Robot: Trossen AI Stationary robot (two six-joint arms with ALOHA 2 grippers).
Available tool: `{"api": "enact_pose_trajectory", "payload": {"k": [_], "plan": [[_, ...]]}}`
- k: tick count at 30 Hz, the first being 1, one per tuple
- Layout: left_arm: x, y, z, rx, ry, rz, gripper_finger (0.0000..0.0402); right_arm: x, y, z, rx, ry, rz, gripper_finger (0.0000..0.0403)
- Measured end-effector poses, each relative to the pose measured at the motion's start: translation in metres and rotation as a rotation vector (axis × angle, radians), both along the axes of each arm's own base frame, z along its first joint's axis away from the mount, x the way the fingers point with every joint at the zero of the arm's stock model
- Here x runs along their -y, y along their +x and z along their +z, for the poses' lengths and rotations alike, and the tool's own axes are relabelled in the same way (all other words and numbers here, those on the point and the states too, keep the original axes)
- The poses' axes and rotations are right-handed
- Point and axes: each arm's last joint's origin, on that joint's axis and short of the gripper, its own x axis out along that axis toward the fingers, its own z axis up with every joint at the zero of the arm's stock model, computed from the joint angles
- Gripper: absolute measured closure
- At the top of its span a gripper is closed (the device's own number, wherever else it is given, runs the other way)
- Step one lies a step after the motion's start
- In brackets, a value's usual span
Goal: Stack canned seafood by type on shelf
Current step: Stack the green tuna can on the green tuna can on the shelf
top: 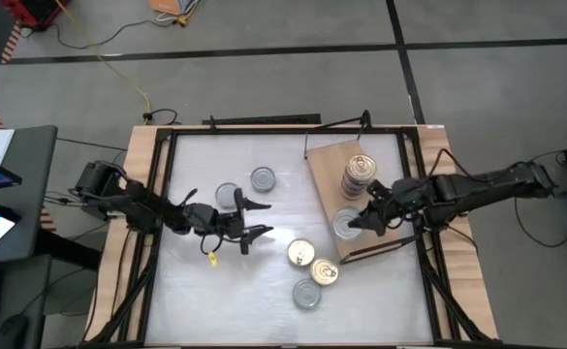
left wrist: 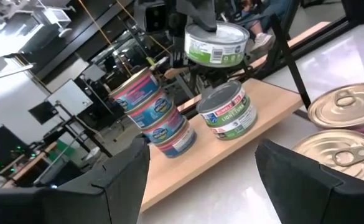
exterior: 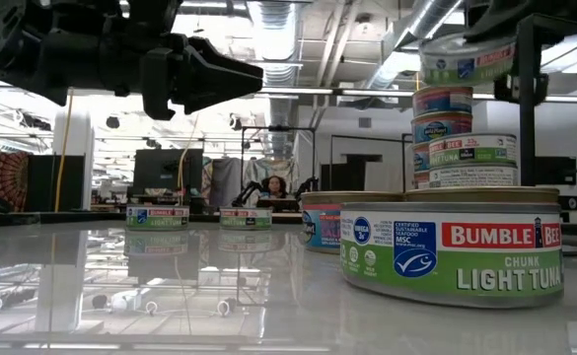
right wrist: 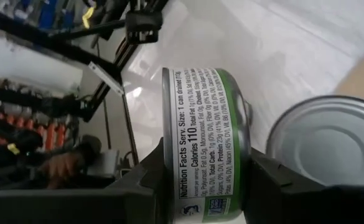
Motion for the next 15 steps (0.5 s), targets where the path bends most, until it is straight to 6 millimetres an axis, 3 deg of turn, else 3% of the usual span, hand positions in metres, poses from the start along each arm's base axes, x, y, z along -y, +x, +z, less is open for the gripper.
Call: {"api": "enact_pose_trajectory", "payload": {"k": [15], "plan": [[-0.009,0.002,-0.001,-0.008,-0.028,-0.052,0.0123,0.005,-0.02,-0.039,0.044,0.062,-0.101,0.0241]]}}
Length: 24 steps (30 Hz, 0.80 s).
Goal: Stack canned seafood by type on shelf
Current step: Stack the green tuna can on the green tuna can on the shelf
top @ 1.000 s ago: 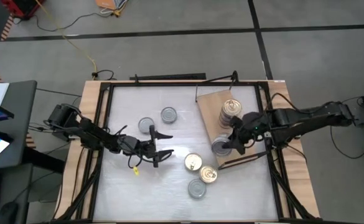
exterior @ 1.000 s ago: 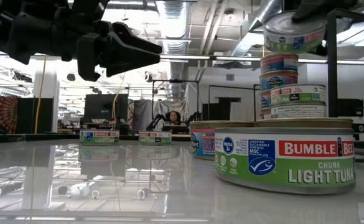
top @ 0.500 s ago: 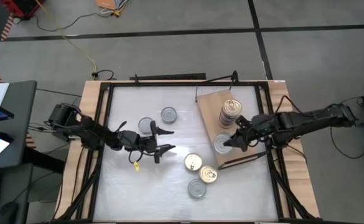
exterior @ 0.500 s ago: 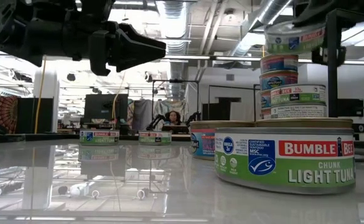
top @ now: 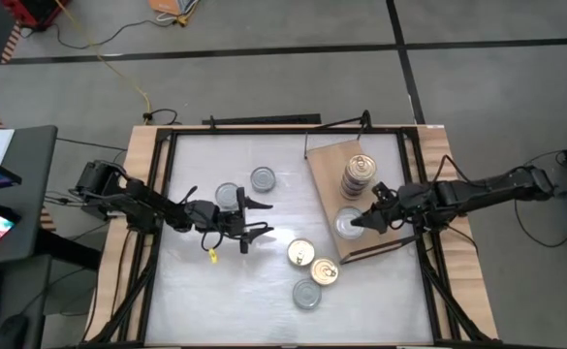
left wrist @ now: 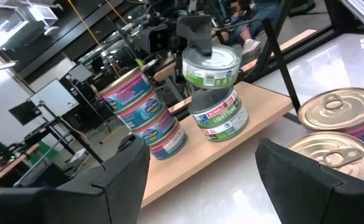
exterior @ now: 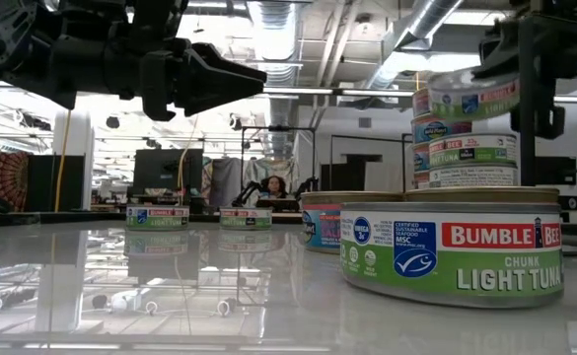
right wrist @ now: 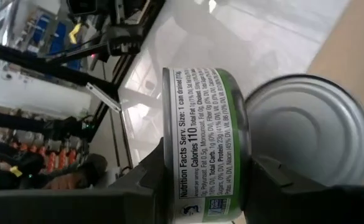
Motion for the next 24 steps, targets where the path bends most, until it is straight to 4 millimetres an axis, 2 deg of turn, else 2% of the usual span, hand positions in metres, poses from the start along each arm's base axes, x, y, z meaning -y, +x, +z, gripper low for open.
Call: {"api": "enact_pose_trajectory", "payload": {"k": [10,17,24], "plan": [[0.0,0.0,0.0,-0.004,-0.007,-0.009,0.0123,0.003,-0.015,-0.018,0.036,0.055,-0.058,0.0241],[0.001,0.0,0.0,-0.002,-0.01,-0.033,0.0123,0.006,-0.022,-0.013,0.105,0.064,-0.096,0.024],[0.001,0.0,0.0,-0.002,-0.013,-0.033,0.0123,0.006,-0.024,-0.019,0.036,0.078,-0.121,0.024]]}}
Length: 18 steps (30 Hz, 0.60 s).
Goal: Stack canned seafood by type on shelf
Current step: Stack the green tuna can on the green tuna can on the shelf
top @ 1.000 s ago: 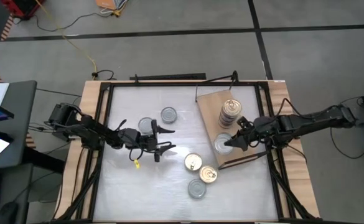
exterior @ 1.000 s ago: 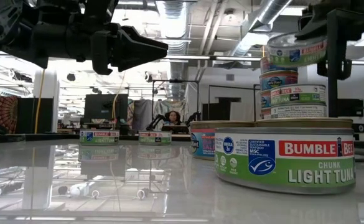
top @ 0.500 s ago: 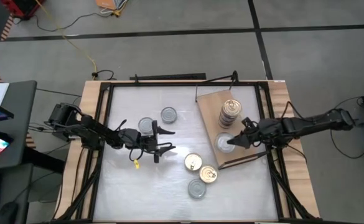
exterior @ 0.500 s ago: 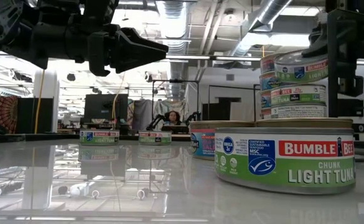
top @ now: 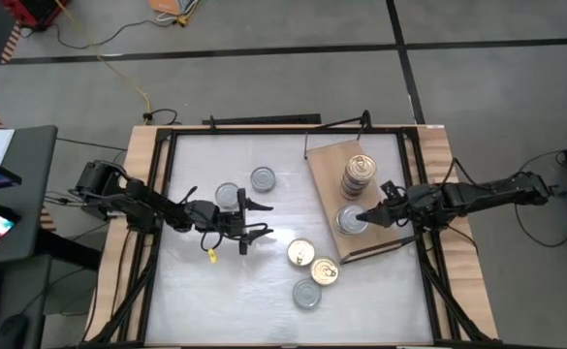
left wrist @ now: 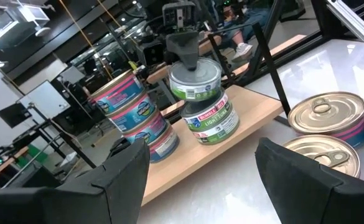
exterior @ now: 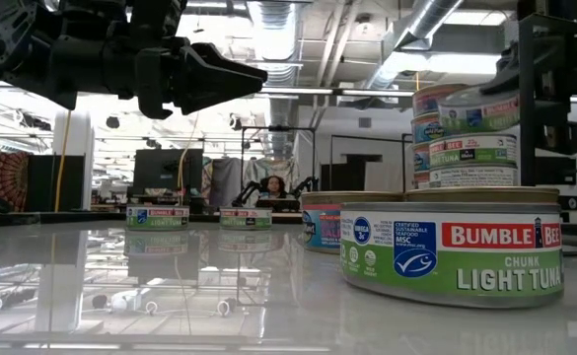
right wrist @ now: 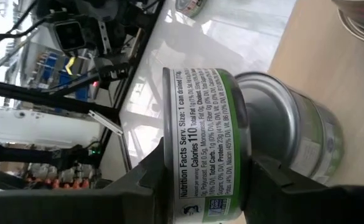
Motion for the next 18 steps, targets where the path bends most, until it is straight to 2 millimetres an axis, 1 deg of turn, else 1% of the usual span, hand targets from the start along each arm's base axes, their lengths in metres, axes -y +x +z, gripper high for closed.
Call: {"api": "enact_pose_trajectory", "payload": {"k": [9,12,15,18], "plan": [[0.0,0.0,0.0,0.0,0.0,0.0,0.0123,0.0024,0.0021,0.0014,0.017,0.005,-0.027,0.0239],[0.0,0.0,0.0,0.0,0.0,0.0,0.0123,0.0049,0.0011,-0.0012,-0.014,0.035,-0.062,0.0238],[0.0,0.0,0.0,0.0,0.0,0.0,0.0123,0.006,0.0016,-0.0025,-0.031,0.047,-0.075,0.0231],[0.0,0.0,0.0,0.0,0.0,0.0,0.0123,0.0058,0.0028,-0.0032,-0.037,0.049,-0.073,0.0215]]}}
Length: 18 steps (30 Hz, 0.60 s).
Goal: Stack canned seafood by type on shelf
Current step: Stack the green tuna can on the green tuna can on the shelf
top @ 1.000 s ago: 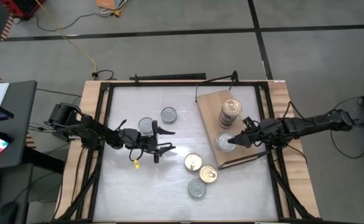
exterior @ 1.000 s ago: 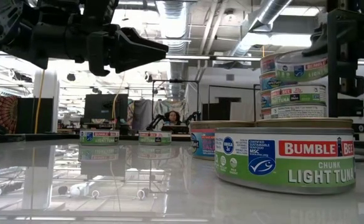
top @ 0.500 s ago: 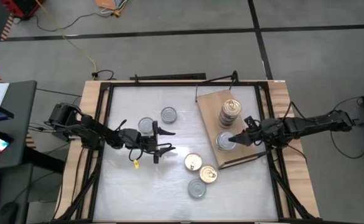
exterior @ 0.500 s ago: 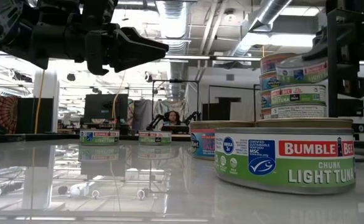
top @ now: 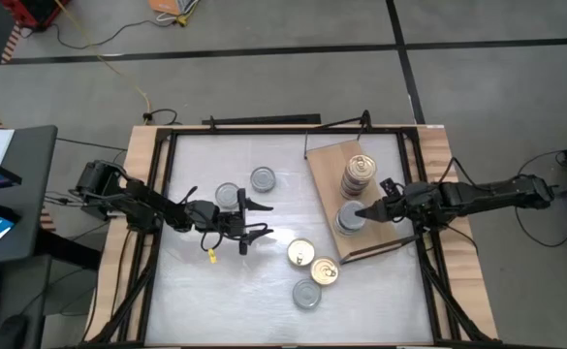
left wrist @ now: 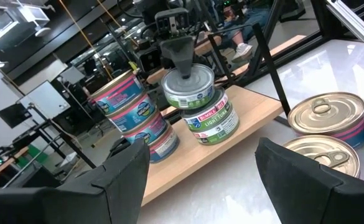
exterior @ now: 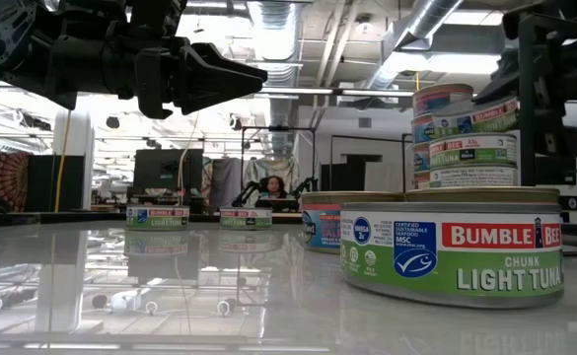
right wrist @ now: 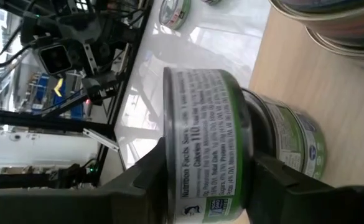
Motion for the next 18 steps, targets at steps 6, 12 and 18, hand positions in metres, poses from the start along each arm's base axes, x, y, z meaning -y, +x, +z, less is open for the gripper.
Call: {"api": "enact_pose_trajectory", "payload": {"k": [6,12,18], "plan": [[0.0,0.0,0.0,0.0,0.0,0.0,0.0123,-0.0005,0.0028,-0.0034,-0.034,0.026,-0.006,0.0171],[0.0001,0.0,0.0,0.0,-0.006,-0.001,0.0123,-0.0017,0.004,-0.0038,-0.039,0.065,0.015,0.0138],[0.0001,0.0,0.0001,0.001,-0.008,-0.001,0.0123,-0.0021,0.0044,0.0025,-0.022,0.076,0.027,0.0131]]}}
